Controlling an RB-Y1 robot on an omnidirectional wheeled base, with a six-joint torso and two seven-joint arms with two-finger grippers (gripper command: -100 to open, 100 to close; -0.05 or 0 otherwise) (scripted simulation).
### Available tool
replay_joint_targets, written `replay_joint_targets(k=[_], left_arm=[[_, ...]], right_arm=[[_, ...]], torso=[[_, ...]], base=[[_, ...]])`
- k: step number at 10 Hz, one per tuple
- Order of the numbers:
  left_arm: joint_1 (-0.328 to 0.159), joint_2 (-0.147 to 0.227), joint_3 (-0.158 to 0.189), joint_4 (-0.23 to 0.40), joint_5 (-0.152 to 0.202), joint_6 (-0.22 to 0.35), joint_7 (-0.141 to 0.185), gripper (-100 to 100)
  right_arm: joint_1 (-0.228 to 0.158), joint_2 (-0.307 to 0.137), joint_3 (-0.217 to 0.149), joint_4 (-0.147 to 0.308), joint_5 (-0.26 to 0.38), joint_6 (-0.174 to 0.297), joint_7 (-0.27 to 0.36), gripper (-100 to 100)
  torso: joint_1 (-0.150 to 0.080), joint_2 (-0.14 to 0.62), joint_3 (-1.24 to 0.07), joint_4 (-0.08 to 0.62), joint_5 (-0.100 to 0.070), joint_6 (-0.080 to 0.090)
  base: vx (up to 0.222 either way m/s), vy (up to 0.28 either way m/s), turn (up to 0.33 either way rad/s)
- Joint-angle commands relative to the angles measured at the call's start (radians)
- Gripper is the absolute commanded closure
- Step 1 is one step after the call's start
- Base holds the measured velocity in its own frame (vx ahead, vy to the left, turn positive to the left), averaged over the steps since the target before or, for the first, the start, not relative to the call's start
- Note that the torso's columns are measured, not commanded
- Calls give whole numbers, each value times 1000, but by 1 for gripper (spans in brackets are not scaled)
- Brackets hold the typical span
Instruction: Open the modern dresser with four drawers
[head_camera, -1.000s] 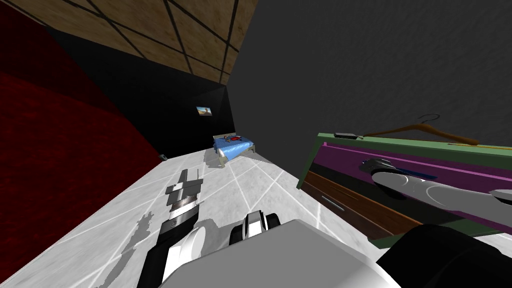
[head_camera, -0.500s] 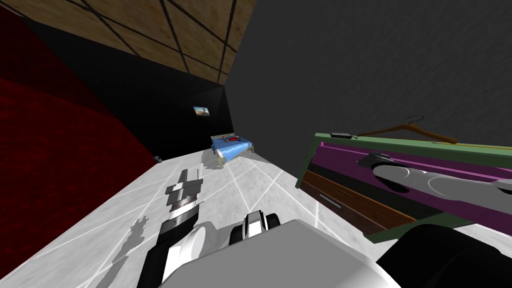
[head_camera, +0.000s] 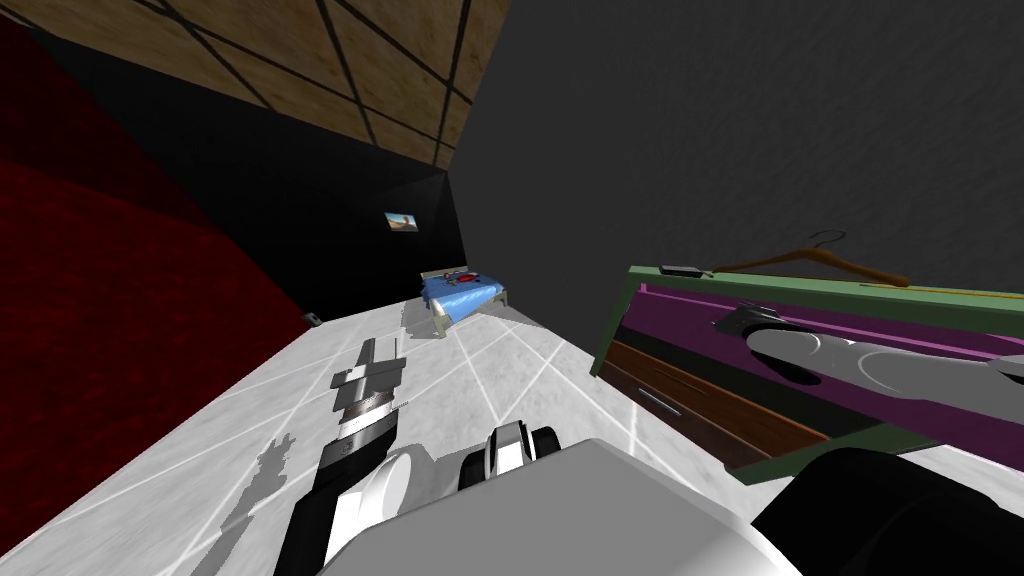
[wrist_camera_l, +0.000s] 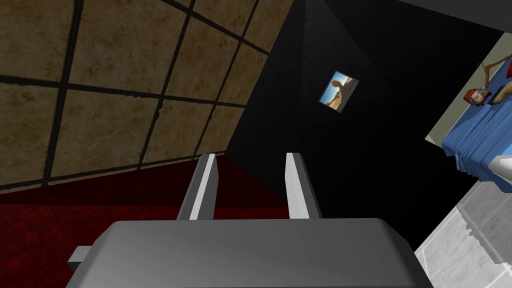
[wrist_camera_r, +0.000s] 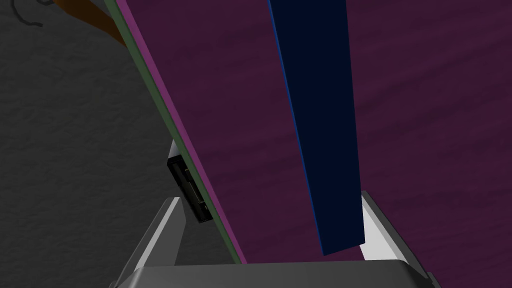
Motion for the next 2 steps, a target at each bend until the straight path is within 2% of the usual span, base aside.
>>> replay_joint_targets(k=[1, 2], left_arm=[[0, 0, 0, 0, 0, 0, 0, 0], [0, 0, 0, 0, 0, 0, 0, 0]], right_arm=[[0, 1, 1, -1, 0, -1, 0, 0], [1, 2, 1, -1, 0, -2, 0, 0]], torso=[[-1, 0, 0, 0, -1, 0], [-1, -1, 0, 0, -1, 0]], base=[[0, 0, 0], [0, 0, 0]])
